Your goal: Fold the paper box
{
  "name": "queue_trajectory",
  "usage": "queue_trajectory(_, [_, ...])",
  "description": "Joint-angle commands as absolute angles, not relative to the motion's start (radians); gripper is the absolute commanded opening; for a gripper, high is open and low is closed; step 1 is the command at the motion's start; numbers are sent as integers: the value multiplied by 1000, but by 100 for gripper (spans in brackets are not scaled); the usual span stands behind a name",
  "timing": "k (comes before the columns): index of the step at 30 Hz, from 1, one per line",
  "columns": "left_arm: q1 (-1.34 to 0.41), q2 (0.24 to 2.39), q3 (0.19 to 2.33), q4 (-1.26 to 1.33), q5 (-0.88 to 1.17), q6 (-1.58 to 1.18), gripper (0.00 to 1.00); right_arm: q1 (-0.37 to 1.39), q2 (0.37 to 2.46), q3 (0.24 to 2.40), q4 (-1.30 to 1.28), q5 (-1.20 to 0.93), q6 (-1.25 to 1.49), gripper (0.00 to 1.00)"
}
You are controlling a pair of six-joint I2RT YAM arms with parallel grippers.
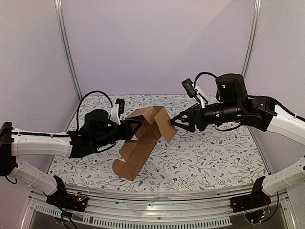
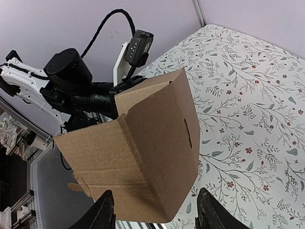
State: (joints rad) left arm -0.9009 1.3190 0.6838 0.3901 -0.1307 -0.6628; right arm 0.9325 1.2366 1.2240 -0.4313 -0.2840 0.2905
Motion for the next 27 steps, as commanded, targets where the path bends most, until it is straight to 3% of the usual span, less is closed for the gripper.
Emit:
queue_trajectory(1, [-879, 1305, 675, 393, -82, -650, 0, 928, 1276, 1264, -462, -327, 266, 56])
queue_trajectory(27, [-857, 1374, 727, 360, -33, -669, 0, 982, 1424, 1358, -466, -228, 235, 55])
